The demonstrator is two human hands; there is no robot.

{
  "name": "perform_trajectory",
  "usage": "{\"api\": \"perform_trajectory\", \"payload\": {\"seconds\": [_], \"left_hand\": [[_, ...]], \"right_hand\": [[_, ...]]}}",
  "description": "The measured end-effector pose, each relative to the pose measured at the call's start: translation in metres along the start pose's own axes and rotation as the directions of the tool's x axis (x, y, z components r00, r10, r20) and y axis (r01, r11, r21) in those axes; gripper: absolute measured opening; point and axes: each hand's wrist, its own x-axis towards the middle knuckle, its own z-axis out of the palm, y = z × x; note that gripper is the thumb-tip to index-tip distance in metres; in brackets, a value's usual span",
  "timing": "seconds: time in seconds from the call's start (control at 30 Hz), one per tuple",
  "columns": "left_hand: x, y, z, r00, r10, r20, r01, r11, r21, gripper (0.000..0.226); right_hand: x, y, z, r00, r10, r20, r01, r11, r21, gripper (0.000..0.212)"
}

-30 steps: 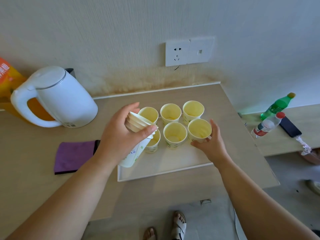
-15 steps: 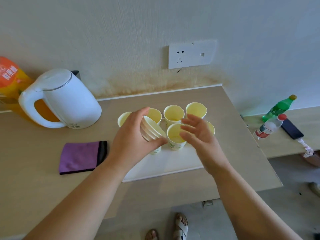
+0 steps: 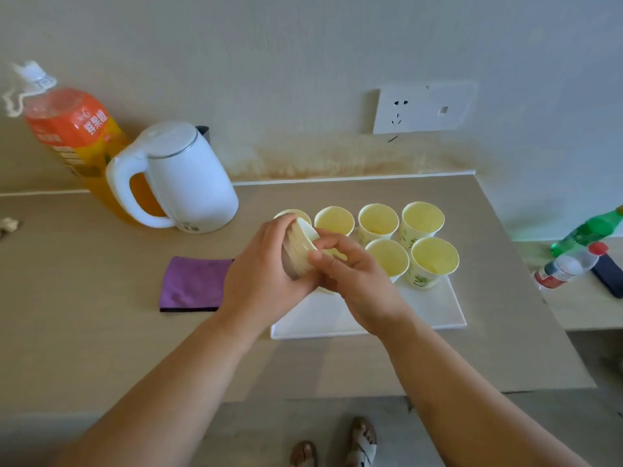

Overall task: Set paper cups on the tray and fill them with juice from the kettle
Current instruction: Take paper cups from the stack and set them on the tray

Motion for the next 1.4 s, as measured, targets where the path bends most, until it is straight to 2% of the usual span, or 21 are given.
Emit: {"api": "perform_trajectory", "payload": {"seconds": [0.17, 0.23, 0.33, 0.43, 0.5, 0.53, 0.6, 0.67, 0.7, 0.77, 0.83, 0.87, 0.93, 1.03, 1.17, 1.27, 1.4], "left_hand": [[-0.004, -0.007, -0.009, 0.996, -0.054, -0.068, 0.057, 0.997, 0.055, 0.075], [-0.005, -0.009, -0.012, 0.994, -0.072, -0.082, 0.079, 0.993, 0.085, 0.072], [-0.009, -0.017, -0.02, 0.993, -0.066, -0.1, 0.078, 0.989, 0.126, 0.076], [-0.015, -0.026, -0.027, 0.997, -0.059, -0.058, 0.064, 0.994, 0.091, 0.079], [-0.019, -0.033, -0.03, 0.996, -0.05, -0.068, 0.054, 0.997, 0.049, 0.08], [-0.02, -0.035, -0.032, 0.996, -0.055, -0.074, 0.057, 0.998, 0.026, 0.081], [-0.022, -0.04, -0.035, 0.996, -0.057, -0.065, 0.057, 0.998, -0.012, 0.08], [-0.022, -0.043, -0.037, 0.998, -0.042, -0.036, 0.041, 0.999, -0.035, 0.078], [-0.023, -0.044, -0.039, 0.999, -0.036, -0.019, 0.035, 0.998, -0.048, 0.077], [-0.023, -0.046, -0.041, 0.999, -0.04, 0.005, 0.04, 0.995, -0.09, 0.077], [-0.022, -0.05, -0.043, 0.997, -0.071, 0.003, 0.071, 0.989, -0.128, 0.074], [-0.022, -0.052, -0.043, 0.997, -0.082, -0.001, 0.081, 0.987, -0.142, 0.072], [-0.021, -0.058, -0.043, 0.995, -0.099, -0.001, 0.097, 0.982, -0.163, 0.069], [-0.021, -0.062, -0.041, 0.995, -0.104, 0.014, 0.105, 0.982, -0.16, 0.068], [-0.024, -0.062, -0.034, 0.995, -0.093, 0.037, 0.098, 0.979, -0.176, 0.077], [-0.028, -0.064, -0.03, 0.994, -0.098, 0.049, 0.106, 0.977, -0.185, 0.079], [-0.033, -0.067, -0.032, 0.993, -0.106, 0.052, 0.113, 0.98, -0.162, 0.074]], "right_hand": [[0.004, 0.01, 0.022, 0.989, -0.085, -0.117, 0.071, 0.99, -0.119, 0.012], [0.004, 0.009, 0.031, 0.986, -0.097, -0.133, 0.086, 0.992, -0.09, 0.018], [0.008, 0.001, 0.038, 0.979, -0.072, -0.189, 0.076, 0.997, 0.009, 0.015], [0.016, -0.003, 0.037, 0.966, -0.056, -0.251, 0.056, 0.998, -0.008, 0.009], [0.02, 0.003, 0.038, 0.971, 0.002, -0.241, 0.004, 1.0, 0.022, 0.045], [0.021, 0.004, 0.039, 0.976, 0.063, -0.21, -0.041, 0.993, 0.106, 0.058], [0.02, 0.006, 0.043, 0.987, 0.144, -0.066, -0.123, 0.96, 0.252, 0.067], [0.017, 0.005, 0.043, 0.986, 0.166, 0.033, -0.169, 0.951, 0.26, 0.065], [0.016, 0.005, 0.042, 0.984, 0.17, 0.043, -0.175, 0.945, 0.275, 0.068], [0.015, 0.002, 0.04, 0.988, 0.153, 0.012, -0.149, 0.936, 0.32, 0.089], [0.014, -0.004, 0.032, 0.992, 0.093, -0.09, -0.057, 0.939, 0.34, 0.108], [0.011, -0.008, 0.026, 0.988, 0.047, -0.149, 0.001, 0.95, 0.312, 0.108], [0.001, -0.01, 0.011, 0.966, -0.059, -0.252, 0.102, 0.981, 0.164, 0.089], [-0.019, 0.002, -0.004, 0.926, -0.18, -0.332, 0.146, 0.981, -0.124, 0.083], [-0.04, 0.041, -0.012, 0.925, -0.161, -0.343, 0.059, 0.956, -0.288, 0.076], [-0.048, 0.065, -0.01, 0.931, -0.112, -0.348, -0.007, 0.946, -0.323, 0.073], [-0.044, 0.086, -0.004, 0.93, -0.117, -0.347, -0.024, 0.926, -0.376, 0.074]]}}
